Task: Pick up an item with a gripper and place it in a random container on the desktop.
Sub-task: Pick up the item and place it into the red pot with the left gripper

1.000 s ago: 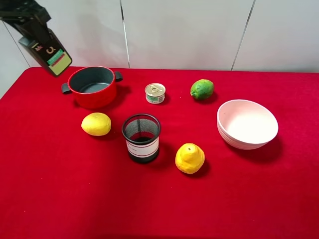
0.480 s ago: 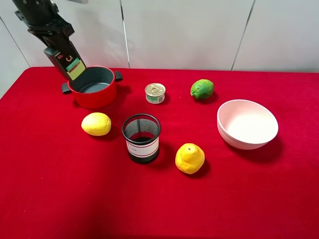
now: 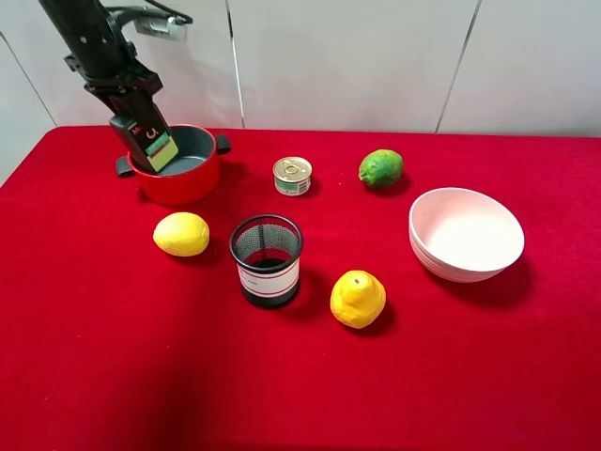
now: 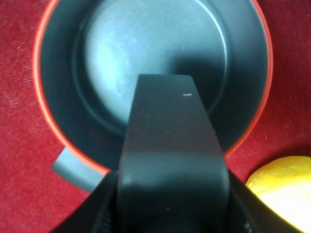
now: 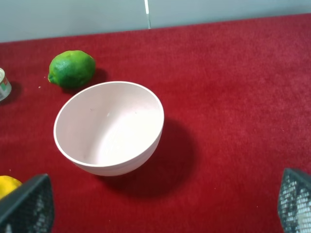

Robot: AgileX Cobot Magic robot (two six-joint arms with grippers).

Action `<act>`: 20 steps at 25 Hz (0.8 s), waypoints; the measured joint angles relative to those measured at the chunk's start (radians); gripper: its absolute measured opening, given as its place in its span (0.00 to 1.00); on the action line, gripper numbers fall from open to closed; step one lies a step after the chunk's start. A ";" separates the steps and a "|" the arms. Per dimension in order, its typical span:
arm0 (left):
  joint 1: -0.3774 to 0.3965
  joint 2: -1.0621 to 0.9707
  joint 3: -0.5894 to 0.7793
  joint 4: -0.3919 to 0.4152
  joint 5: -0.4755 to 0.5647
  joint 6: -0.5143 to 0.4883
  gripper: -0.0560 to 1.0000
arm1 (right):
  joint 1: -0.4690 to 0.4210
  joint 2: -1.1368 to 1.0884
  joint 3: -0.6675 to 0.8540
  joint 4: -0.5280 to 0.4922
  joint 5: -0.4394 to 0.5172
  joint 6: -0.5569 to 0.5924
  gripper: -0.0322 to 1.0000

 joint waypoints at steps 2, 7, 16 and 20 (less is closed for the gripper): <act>0.000 0.012 -0.005 0.000 -0.007 0.003 0.44 | 0.000 0.000 0.000 0.000 0.000 0.000 0.70; 0.000 0.032 -0.006 0.000 -0.061 0.005 0.44 | 0.000 0.000 0.000 0.000 0.000 0.000 0.70; 0.000 0.065 -0.006 -0.003 -0.172 0.008 0.44 | 0.000 0.000 0.000 0.000 0.000 0.000 0.70; 0.000 0.065 -0.006 -0.003 -0.188 0.009 0.44 | 0.000 0.000 0.000 0.000 0.000 0.000 0.70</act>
